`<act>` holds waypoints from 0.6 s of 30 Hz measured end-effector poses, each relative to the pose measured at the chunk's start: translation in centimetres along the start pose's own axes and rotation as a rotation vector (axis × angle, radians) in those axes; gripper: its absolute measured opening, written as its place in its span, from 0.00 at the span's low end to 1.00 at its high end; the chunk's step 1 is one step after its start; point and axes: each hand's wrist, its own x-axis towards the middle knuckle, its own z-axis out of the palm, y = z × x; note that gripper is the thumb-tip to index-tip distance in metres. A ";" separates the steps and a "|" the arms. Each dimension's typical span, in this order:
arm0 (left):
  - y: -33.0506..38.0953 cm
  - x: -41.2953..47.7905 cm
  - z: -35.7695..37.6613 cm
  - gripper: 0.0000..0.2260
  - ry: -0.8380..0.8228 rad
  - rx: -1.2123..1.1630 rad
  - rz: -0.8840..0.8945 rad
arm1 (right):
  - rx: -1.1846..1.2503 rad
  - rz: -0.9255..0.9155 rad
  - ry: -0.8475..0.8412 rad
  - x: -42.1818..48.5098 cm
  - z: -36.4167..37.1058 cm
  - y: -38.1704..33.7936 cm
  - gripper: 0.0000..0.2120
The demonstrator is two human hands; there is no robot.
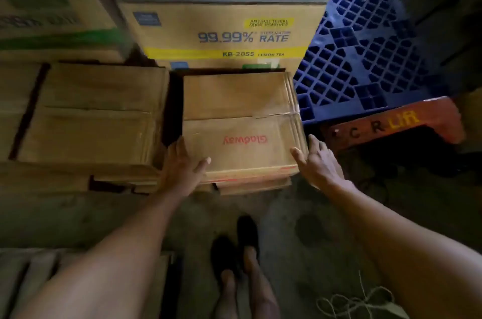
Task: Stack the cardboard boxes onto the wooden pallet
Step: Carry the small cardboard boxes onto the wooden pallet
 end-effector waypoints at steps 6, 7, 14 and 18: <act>-0.7 3.6 2.0 0.42 -0.036 -0.194 -0.079 | 0.104 0.051 -0.066 3.3 2.3 1.5 0.47; -0.7 3.9 2.2 0.43 -0.020 -0.260 -0.094 | 0.139 0.054 -0.065 3.8 2.6 1.8 0.48; -1.9 4.1 3.4 0.53 -0.100 -0.686 -0.319 | 0.501 0.109 -0.158 5.3 3.4 1.8 0.52; -1.6 3.5 3.6 0.50 -0.123 -0.832 -0.390 | 0.724 0.125 -0.192 5.1 3.5 1.6 0.47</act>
